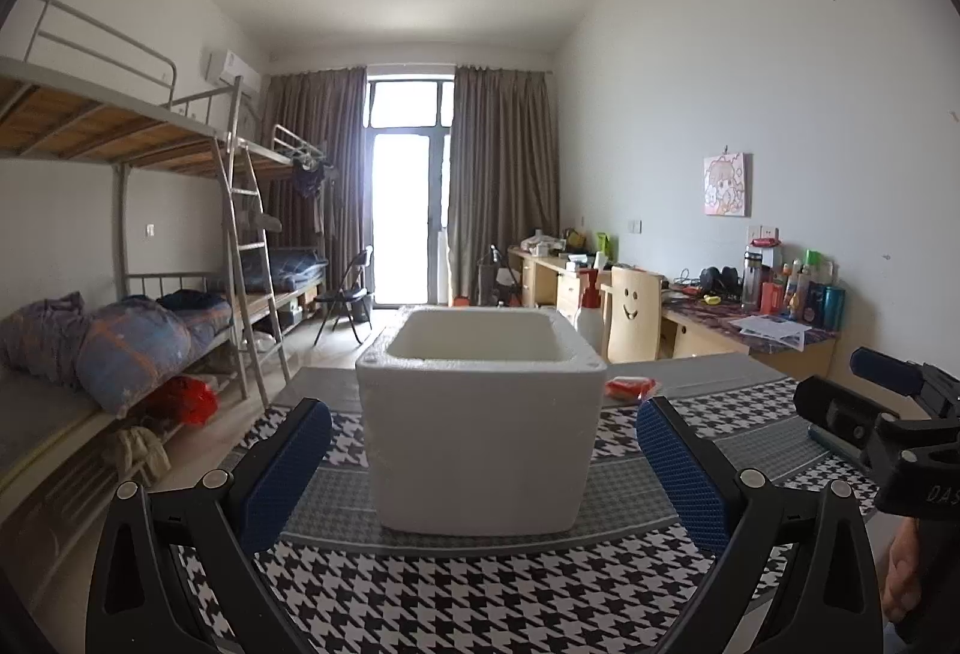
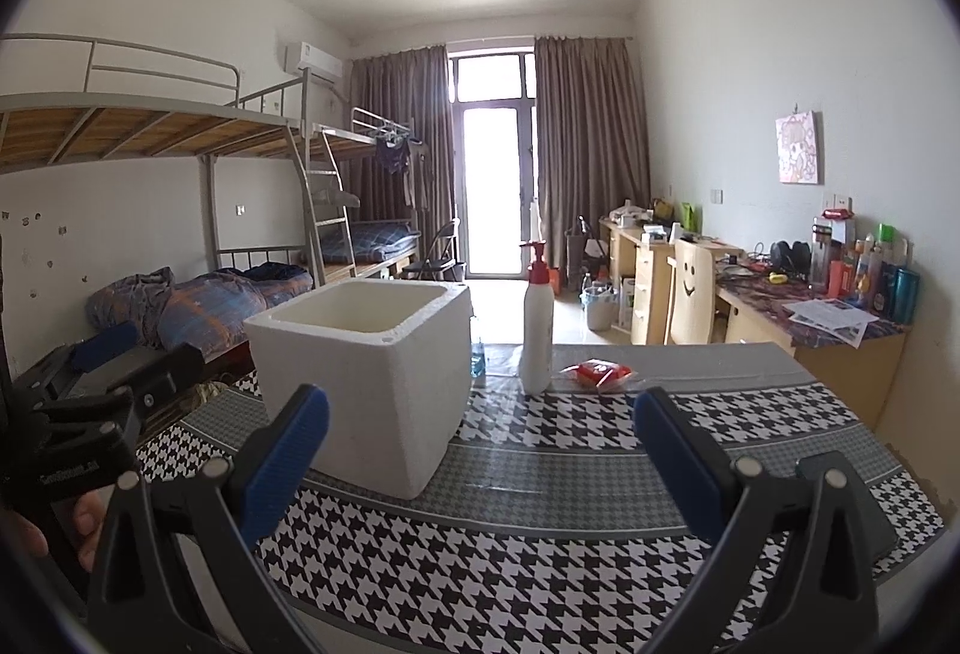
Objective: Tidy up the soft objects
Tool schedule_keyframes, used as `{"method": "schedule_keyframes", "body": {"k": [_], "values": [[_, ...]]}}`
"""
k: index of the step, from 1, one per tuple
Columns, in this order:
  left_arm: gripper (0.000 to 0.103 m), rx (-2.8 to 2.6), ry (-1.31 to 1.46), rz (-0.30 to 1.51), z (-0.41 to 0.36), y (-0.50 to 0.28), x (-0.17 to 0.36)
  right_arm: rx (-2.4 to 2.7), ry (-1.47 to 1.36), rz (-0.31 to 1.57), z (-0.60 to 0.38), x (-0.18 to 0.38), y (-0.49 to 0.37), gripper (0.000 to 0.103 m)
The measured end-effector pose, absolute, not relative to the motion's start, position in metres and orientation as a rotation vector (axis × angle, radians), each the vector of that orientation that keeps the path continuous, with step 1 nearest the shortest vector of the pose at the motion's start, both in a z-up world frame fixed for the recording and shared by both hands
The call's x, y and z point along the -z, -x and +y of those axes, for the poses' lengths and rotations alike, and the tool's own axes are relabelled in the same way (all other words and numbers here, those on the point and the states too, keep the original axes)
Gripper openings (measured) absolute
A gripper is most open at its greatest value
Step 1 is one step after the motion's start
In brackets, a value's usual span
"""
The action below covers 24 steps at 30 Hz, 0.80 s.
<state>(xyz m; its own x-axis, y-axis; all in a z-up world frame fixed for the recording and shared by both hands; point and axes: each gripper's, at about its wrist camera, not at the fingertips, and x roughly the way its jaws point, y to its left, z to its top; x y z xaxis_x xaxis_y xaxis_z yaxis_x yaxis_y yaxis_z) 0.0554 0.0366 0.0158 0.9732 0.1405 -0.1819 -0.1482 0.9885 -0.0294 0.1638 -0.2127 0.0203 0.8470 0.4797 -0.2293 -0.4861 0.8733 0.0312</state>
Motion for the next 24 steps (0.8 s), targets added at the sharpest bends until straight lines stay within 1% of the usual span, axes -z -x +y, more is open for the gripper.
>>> {"method": "schedule_keyframes", "body": {"k": [24], "values": [[0.102,-0.140,0.044,0.214,0.0381,-0.0472,-0.0080,-0.490,0.027,0.260,-0.2173,-0.0098,-0.1565,0.103]]}}
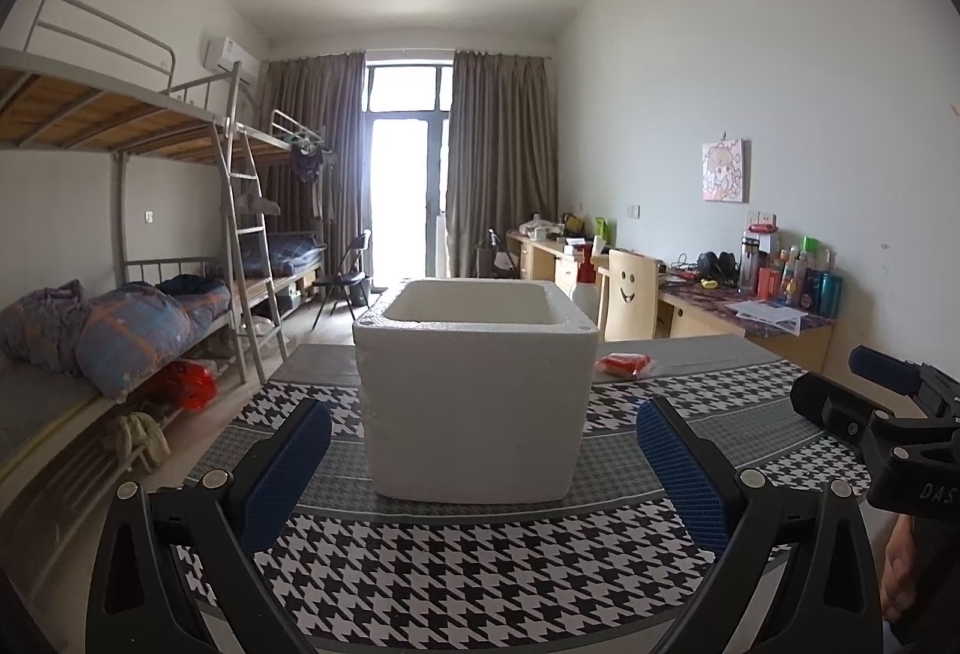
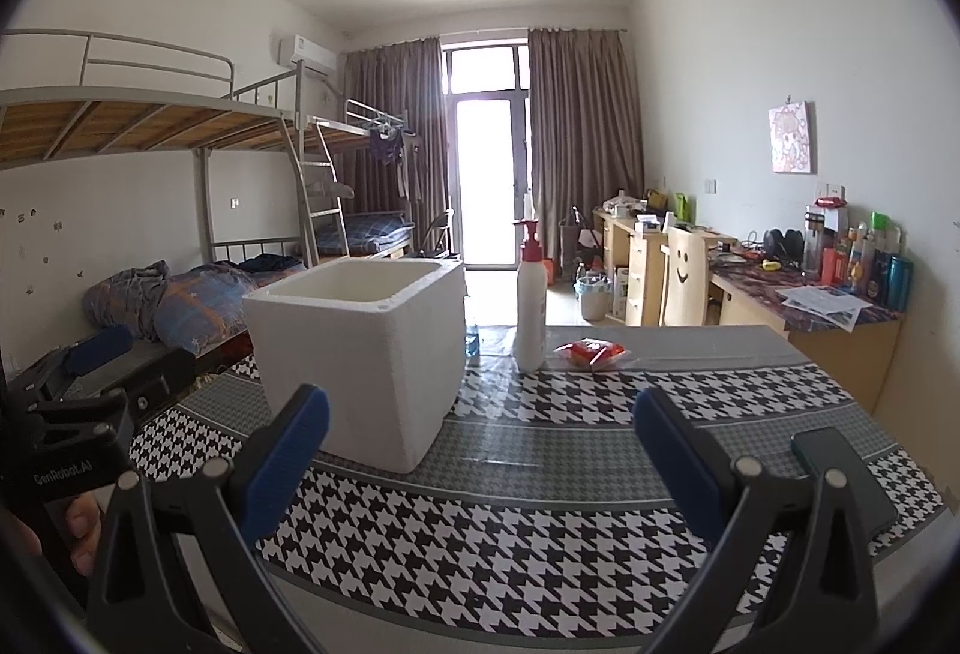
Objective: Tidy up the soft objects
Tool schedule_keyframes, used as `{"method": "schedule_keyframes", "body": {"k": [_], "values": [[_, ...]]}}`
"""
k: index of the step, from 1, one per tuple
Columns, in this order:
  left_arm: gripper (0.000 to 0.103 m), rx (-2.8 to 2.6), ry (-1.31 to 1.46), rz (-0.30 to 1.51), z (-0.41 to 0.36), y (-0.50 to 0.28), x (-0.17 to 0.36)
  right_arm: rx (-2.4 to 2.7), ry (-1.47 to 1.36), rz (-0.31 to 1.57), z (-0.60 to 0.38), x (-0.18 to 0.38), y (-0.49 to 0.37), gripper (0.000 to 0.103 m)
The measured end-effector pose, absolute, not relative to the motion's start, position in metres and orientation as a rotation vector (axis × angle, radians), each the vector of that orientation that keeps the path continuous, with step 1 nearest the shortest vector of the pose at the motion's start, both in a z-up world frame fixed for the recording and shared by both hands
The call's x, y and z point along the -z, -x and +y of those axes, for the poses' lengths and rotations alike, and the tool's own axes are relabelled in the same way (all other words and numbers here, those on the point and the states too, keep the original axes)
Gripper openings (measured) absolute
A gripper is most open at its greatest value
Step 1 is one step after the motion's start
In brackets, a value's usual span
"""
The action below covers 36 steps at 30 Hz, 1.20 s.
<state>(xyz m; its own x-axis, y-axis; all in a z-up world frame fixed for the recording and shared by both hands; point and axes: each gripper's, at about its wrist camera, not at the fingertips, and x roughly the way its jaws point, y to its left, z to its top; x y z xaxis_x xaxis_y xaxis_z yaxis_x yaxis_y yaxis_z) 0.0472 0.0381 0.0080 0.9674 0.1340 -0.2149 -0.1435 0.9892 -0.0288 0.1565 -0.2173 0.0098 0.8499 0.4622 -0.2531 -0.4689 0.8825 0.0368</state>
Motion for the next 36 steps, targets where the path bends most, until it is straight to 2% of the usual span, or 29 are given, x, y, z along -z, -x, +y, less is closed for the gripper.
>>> {"method": "schedule_keyframes", "body": {"k": [36], "values": [[0.102,-0.139,0.027,0.237,0.042,-0.041,0.002,-0.486,0.017,0.284,-0.218,0.003,-0.153,0.103]]}}
